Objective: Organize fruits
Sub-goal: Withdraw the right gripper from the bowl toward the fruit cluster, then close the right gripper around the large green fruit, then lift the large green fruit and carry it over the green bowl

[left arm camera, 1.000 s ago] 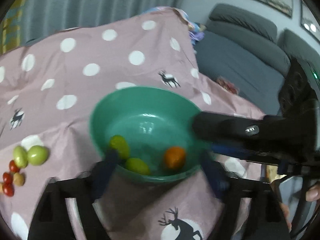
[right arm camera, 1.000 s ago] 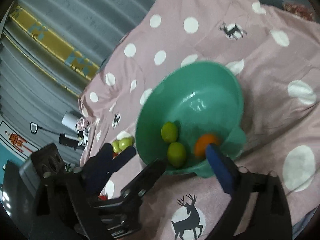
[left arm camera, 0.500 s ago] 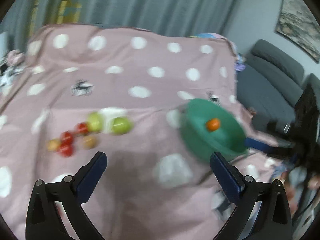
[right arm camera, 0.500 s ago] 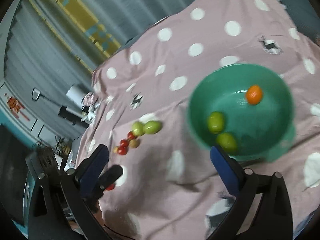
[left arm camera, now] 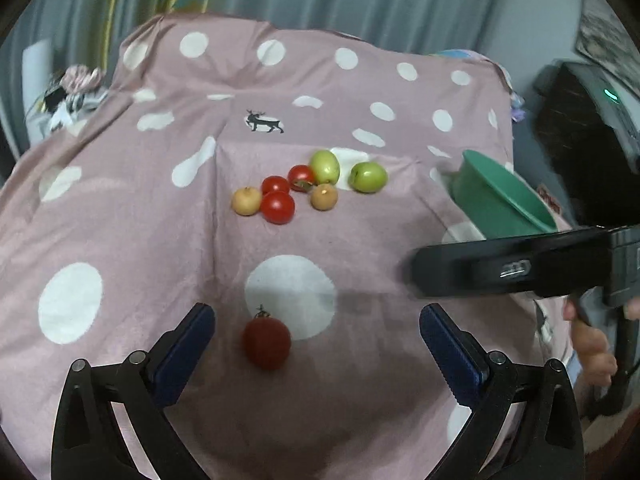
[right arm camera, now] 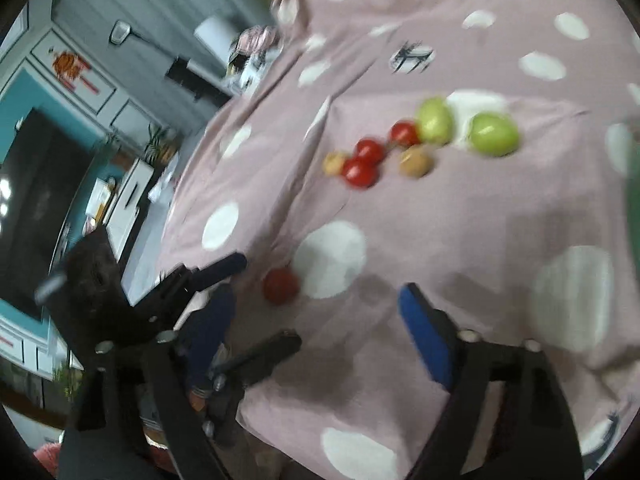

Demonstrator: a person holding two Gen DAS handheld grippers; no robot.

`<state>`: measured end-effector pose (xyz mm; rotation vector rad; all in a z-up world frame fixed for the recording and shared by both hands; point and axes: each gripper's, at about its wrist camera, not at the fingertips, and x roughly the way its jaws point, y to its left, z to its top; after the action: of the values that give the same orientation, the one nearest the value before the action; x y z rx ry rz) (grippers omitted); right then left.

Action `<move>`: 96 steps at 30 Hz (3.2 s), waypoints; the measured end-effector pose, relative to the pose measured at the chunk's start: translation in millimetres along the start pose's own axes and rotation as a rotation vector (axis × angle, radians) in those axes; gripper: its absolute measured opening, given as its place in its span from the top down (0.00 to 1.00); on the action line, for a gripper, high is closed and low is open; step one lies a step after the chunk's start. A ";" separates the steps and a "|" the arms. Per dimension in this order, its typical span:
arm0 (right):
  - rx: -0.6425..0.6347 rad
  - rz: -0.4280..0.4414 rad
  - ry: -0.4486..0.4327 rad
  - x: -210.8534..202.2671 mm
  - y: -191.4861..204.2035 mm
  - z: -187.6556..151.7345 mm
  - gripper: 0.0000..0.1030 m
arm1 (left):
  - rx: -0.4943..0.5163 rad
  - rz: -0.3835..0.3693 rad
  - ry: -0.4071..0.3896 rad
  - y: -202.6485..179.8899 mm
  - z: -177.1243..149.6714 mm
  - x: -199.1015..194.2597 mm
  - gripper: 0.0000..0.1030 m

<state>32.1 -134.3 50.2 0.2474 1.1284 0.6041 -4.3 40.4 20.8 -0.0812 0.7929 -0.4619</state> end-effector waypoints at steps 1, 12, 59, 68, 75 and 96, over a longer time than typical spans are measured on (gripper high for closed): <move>-0.003 0.014 0.018 8.4 2.0 0.6 0.27 | 0.014 -0.004 0.009 -1.8 -0.7 0.6 0.01; 0.004 0.070 0.059 47.0 17.4 11.8 0.42 | 0.019 -0.044 0.064 0.7 -5.0 2.3 0.04; 0.376 -0.159 -0.162 17.2 -119.0 77.6 0.51 | -0.096 -0.043 0.068 23.2 -0.2 -6.2 0.04; 0.217 -0.143 -0.053 7.2 -69.4 9.3 0.50 | -0.047 0.112 0.022 3.0 -2.7 2.1 0.04; 0.192 -0.084 -0.017 -7.3 -67.7 -28.1 0.50 | 0.114 0.142 -0.120 -42.3 -3.1 -23.4 0.04; 0.195 0.065 0.002 -7.5 -76.0 -35.4 0.55 | 0.142 -0.047 0.067 -74.8 -4.9 64.4 0.46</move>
<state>22.9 -204.5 4.7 0.4520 1.1859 0.5518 3.8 -53.8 -7.7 0.0477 0.8235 -0.5660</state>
